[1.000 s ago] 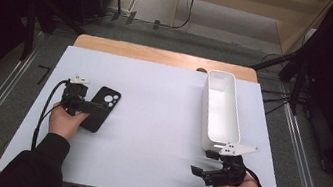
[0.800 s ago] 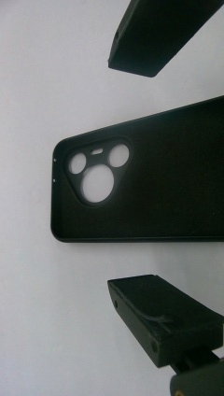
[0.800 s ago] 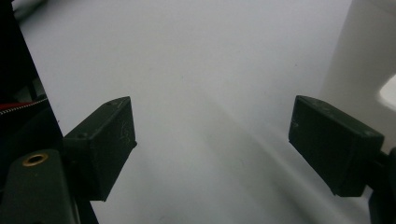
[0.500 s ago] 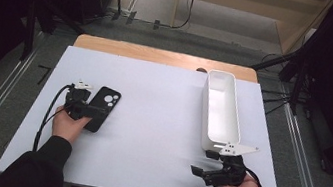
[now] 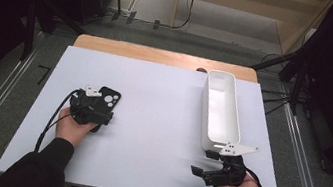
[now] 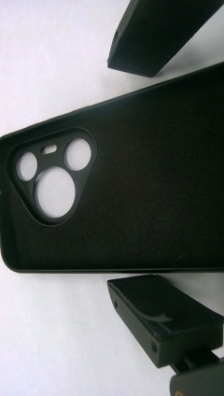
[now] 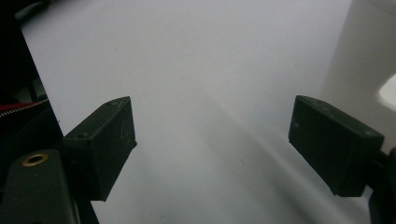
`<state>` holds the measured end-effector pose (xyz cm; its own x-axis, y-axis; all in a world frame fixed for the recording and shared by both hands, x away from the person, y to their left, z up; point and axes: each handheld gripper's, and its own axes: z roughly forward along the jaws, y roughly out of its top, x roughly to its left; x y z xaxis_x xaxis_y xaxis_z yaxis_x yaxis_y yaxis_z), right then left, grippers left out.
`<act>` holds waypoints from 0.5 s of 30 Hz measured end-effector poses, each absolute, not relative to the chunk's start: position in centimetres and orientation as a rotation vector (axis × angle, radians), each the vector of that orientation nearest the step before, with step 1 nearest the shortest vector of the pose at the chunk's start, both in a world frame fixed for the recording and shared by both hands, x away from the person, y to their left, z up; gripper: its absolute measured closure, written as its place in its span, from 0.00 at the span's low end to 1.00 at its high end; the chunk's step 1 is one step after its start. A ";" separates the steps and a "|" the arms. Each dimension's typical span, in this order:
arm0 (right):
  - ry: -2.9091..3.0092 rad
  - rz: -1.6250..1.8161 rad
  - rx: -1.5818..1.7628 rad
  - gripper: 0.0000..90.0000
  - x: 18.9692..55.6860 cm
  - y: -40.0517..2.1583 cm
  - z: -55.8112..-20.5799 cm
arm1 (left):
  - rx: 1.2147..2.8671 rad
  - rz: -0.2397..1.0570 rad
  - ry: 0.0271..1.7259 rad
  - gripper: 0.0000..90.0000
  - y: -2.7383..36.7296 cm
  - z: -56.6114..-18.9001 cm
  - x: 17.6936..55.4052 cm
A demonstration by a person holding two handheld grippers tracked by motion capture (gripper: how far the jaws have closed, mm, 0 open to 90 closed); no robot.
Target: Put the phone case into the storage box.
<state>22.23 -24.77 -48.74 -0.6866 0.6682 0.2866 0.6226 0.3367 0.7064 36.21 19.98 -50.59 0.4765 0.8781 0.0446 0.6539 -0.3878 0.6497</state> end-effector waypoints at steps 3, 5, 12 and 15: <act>2.526 1.292 1.223 0.15 22.2 -24.8 -48.7 | 2.132 0.549 1.273 0.00 19.9 -50.8 36.0; 2.526 1.292 1.224 0.15 22.2 -24.7 -48.7 | 2.124 0.554 1.287 0.00 19.9 -50.8 36.0; 2.525 1.289 1.224 0.15 22.2 -24.7 -48.7 | 2.094 0.576 1.318 0.12 20.0 -50.5 35.8; 2.523 1.291 1.223 0.15 22.2 -24.7 -48.7 | 2.095 0.570 1.325 0.13 20.0 -50.5 35.8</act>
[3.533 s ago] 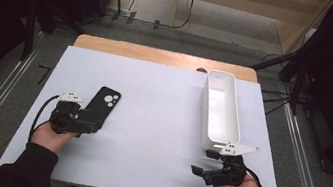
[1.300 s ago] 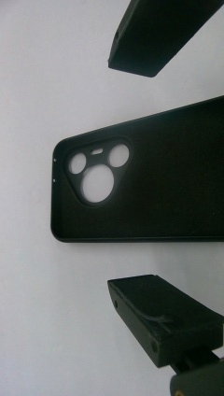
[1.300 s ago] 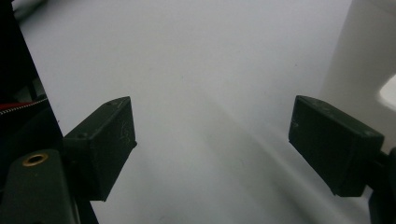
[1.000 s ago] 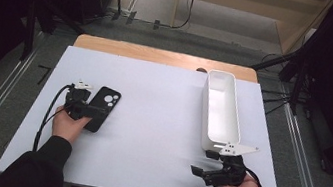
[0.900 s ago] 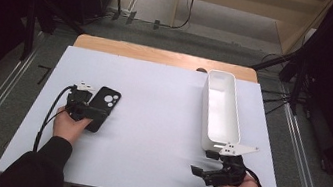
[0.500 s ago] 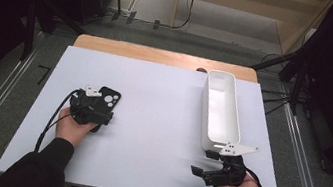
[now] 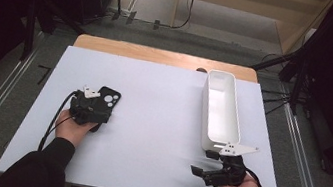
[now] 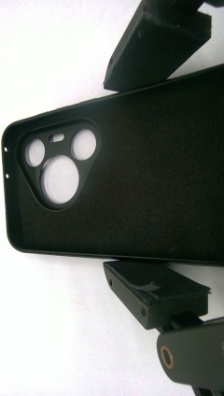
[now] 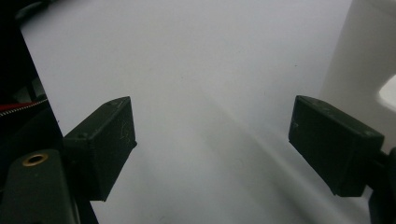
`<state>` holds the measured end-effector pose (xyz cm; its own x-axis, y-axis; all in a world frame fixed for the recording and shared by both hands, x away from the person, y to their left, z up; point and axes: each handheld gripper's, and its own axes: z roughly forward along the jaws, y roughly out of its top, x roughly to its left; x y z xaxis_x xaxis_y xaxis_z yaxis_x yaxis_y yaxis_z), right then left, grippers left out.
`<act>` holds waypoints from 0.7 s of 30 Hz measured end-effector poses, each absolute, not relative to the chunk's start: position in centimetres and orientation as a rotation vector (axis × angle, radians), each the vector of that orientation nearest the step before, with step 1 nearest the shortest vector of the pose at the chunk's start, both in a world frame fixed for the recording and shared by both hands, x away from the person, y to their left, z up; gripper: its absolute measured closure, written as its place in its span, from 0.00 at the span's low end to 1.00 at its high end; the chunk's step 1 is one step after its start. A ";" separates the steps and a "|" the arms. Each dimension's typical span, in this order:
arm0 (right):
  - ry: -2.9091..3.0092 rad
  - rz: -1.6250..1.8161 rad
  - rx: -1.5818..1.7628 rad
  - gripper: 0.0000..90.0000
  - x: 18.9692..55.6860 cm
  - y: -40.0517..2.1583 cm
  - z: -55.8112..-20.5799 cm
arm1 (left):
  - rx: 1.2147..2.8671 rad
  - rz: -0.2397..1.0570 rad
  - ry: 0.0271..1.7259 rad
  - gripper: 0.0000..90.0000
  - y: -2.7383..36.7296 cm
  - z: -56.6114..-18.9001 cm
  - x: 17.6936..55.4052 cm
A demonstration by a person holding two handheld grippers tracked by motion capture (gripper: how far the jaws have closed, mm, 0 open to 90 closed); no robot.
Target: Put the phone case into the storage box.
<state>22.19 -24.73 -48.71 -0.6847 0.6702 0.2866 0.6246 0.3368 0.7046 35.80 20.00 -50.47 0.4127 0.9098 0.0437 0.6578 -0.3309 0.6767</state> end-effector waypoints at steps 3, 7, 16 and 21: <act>2.522 1.292 1.217 0.15 22.2 -24.8 -48.7 | 2.097 0.558 1.327 0.13 20.1 -50.4 35.9; 2.523 1.291 1.223 0.15 22.2 -24.7 -48.7 | 2.097 0.541 1.327 0.14 20.3 -50.2 36.0; 2.523 1.296 1.219 0.15 22.2 -24.7 -48.7 | 2.054 0.439 1.327 0.14 21.1 -49.8 36.2; 2.521 1.298 1.218 0.15 22.1 -24.7 -48.7 | 2.053 0.424 1.308 0.14 20.9 -49.4 36.1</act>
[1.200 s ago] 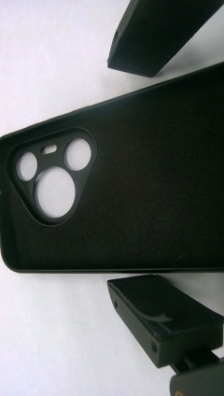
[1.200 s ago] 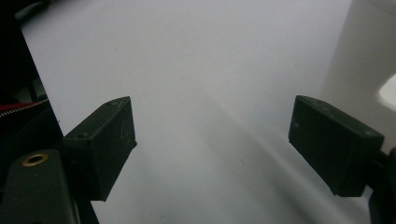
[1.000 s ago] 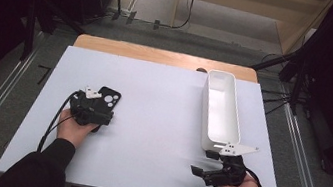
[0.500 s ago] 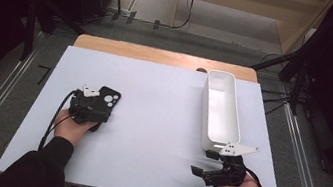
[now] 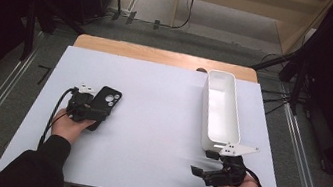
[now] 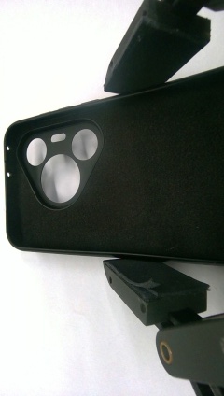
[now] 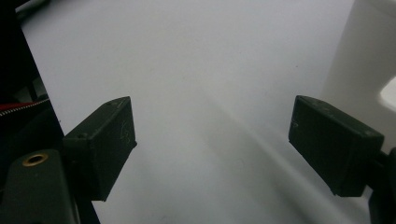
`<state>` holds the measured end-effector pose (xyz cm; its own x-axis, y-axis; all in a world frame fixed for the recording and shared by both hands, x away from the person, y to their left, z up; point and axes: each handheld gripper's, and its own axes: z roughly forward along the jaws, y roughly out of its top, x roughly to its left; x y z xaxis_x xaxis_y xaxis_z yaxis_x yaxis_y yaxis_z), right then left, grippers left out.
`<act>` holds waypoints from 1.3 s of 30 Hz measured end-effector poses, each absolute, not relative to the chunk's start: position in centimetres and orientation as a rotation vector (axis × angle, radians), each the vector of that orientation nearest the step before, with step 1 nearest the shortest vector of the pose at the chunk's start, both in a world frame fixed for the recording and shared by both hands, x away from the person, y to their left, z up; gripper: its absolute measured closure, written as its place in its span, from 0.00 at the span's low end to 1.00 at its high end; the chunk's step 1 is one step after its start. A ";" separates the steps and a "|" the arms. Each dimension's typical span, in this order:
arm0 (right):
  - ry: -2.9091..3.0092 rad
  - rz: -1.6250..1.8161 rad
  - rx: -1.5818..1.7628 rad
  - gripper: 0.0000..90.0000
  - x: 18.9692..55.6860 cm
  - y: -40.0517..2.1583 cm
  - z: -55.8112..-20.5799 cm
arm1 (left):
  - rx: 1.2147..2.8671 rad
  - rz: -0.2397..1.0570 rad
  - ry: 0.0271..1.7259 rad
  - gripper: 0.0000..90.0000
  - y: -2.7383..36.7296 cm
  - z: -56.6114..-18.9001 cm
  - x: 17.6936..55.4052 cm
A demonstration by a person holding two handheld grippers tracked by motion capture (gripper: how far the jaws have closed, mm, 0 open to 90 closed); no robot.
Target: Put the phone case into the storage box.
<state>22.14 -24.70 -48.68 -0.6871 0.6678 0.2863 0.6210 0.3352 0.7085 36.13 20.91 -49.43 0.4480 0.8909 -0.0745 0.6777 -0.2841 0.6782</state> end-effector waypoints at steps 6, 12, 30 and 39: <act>2.523 1.296 1.225 0.15 22.1 -24.7 -48.7 | 2.059 0.410 1.280 0.14 20.7 -49.0 35.9; 2.520 1.297 1.220 0.15 22.1 -24.7 -48.7 | 2.041 0.395 1.242 0.14 20.4 -48.6 35.6; 2.519 1.298 1.212 0.15 22.1 -24.7 -48.6 | 2.020 0.324 1.114 0.14 18.1 -46.8 33.4; 2.524 1.272 1.202 0.15 22.1 -24.4 -48.6 | 2.023 0.306 1.056 0.14 16.4 -46.3 32.3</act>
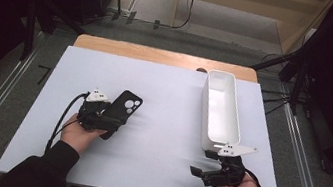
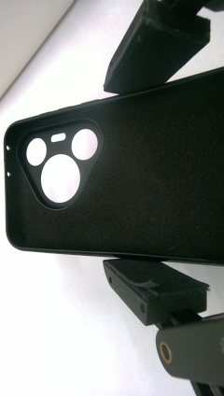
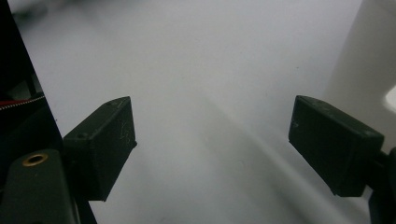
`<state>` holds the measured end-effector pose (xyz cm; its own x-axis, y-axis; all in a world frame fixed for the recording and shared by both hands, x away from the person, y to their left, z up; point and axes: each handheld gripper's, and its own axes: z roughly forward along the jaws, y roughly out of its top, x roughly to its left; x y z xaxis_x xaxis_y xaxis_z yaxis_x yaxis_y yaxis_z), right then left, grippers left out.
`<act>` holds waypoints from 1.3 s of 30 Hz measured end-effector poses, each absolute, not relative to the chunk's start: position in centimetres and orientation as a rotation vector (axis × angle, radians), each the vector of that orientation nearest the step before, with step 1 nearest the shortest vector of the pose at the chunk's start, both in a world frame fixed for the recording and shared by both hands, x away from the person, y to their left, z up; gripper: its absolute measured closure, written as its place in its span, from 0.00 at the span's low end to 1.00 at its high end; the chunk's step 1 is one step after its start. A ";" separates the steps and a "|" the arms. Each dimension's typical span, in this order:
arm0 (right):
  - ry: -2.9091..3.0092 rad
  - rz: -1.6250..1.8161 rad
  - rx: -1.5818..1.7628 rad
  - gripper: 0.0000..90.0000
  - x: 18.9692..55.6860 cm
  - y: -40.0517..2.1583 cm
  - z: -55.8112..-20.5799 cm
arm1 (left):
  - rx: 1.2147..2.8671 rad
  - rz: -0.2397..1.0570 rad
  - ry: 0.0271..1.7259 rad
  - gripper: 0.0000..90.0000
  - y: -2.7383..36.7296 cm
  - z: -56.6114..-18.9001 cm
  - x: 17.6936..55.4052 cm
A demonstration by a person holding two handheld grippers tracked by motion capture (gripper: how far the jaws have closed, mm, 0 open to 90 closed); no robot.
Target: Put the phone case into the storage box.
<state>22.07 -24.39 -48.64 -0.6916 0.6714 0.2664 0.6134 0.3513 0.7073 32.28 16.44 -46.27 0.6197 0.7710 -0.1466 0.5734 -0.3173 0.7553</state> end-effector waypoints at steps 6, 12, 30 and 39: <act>2.513 1.283 1.206 0.15 22.1 -24.4 -48.5 | 2.013 0.298 1.024 0.14 15.2 -46.1 31.5; 2.505 1.292 1.211 0.15 22.1 -24.4 -48.4 | 1.993 0.283 0.997 0.14 14.1 -45.9 30.7; 2.472 1.373 1.208 0.15 21.9 -22.7 -46.5 | 1.920 0.334 0.999 0.14 11.8 -46.3 29.3; 2.439 1.369 1.253 0.15 22.2 -21.6 -45.4 | 1.874 0.373 0.992 0.14 10.8 -46.4 28.4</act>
<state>22.24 -21.57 -45.42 -0.6631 0.6840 0.3040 0.6156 0.2674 0.7413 28.45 10.83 -46.40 0.6245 0.7661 -0.1516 0.4769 -0.2204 0.8508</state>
